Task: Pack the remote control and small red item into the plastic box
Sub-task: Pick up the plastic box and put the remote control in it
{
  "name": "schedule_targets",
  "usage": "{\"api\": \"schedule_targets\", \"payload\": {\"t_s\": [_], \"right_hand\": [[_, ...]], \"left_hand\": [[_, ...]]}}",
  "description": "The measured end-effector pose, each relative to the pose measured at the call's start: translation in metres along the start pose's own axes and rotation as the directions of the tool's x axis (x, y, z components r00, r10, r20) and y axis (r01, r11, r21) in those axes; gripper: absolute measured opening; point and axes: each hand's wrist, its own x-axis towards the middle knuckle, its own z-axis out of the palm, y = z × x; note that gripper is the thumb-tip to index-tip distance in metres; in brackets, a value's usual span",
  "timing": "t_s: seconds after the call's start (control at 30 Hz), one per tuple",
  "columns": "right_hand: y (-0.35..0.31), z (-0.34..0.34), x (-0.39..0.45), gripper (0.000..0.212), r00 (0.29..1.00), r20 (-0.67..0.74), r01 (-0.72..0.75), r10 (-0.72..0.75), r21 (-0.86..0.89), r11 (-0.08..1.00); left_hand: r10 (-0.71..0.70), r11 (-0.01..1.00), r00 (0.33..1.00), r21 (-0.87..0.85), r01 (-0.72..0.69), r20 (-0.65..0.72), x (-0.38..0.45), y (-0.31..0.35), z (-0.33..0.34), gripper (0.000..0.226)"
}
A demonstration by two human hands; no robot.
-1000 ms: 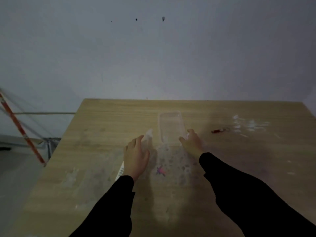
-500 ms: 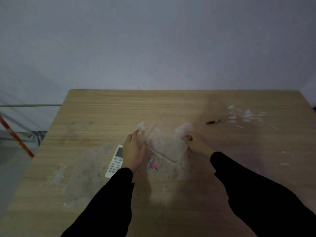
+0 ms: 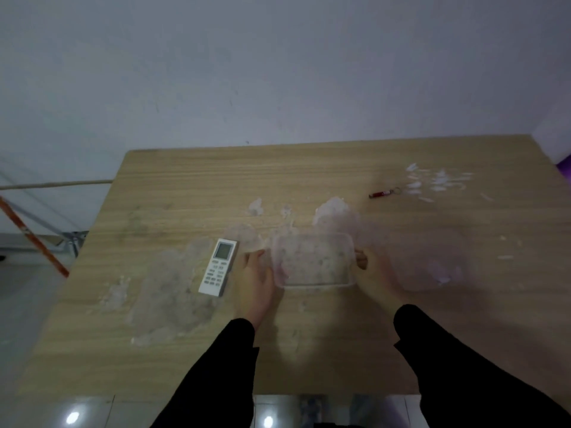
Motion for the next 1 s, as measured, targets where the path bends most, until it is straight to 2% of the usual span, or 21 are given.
{"api": "schedule_targets", "payload": {"t_s": [0.07,0.13,0.2,0.33,0.4,0.5,0.63,0.7,0.83,1.0], "right_hand": [[0.004,0.003,-0.005,0.025,1.000,-0.010,0.021,-0.021,0.011,1.000],[0.003,0.001,-0.010,0.025,0.999,-0.013,0.037,-0.037,0.008,0.999],[0.005,-0.001,-0.013,0.029,1.000,-0.016,0.027,-0.027,-0.006,1.000],[0.004,-0.004,-0.018,0.030,0.999,0.001,0.035,-0.035,-0.031,0.999],[0.005,-0.004,-0.020,0.028,0.999,-0.019,0.046,-0.046,-0.030,0.998],[0.006,-0.005,-0.021,0.027,0.999,-0.009,0.038,-0.038,0.005,0.999],[0.005,-0.006,-0.021,0.027,0.999,0.021,0.029,-0.029,0.014,0.999],[0.004,-0.005,-0.022,0.030,1.000,0.019,0.017,-0.017,0.012,1.000],[0.005,-0.007,-0.021,0.031,1.000,0.005,-0.002,0.002,-0.004,1.000],[0.005,-0.006,-0.020,0.032,0.999,0.028,0.014,-0.015,0.018,1.000]], "left_hand": [[-0.008,0.987,0.996,0.160,0.023,-0.093,0.001,-0.018,-0.011,0.042],[-0.104,0.965,0.986,0.226,0.133,-0.133,0.003,-0.035,-0.026,0.050],[-0.185,0.945,0.980,0.258,0.199,-0.077,0.007,-0.053,-0.036,0.050],[-0.162,0.971,0.987,0.181,0.157,0.016,0.016,-0.062,-0.050,0.049],[-0.098,0.988,0.995,0.123,0.097,0.005,0.016,-0.049,-0.051,0.052],[0.120,0.993,0.993,0.013,-0.121,0.019,0.011,-0.015,-0.045,0.041],[0.368,0.929,0.909,-0.051,-0.366,0.196,0.006,0.023,-0.024,0.044],[0.407,0.909,0.865,-0.034,-0.416,0.292,0.002,0.034,-0.012,0.047],[0.387,0.895,0.828,0.050,-0.443,0.405,-0.002,0.037,0.005,0.044],[0.368,0.895,0.816,0.070,-0.441,0.446,-0.004,0.026,0.011,0.049]]}}
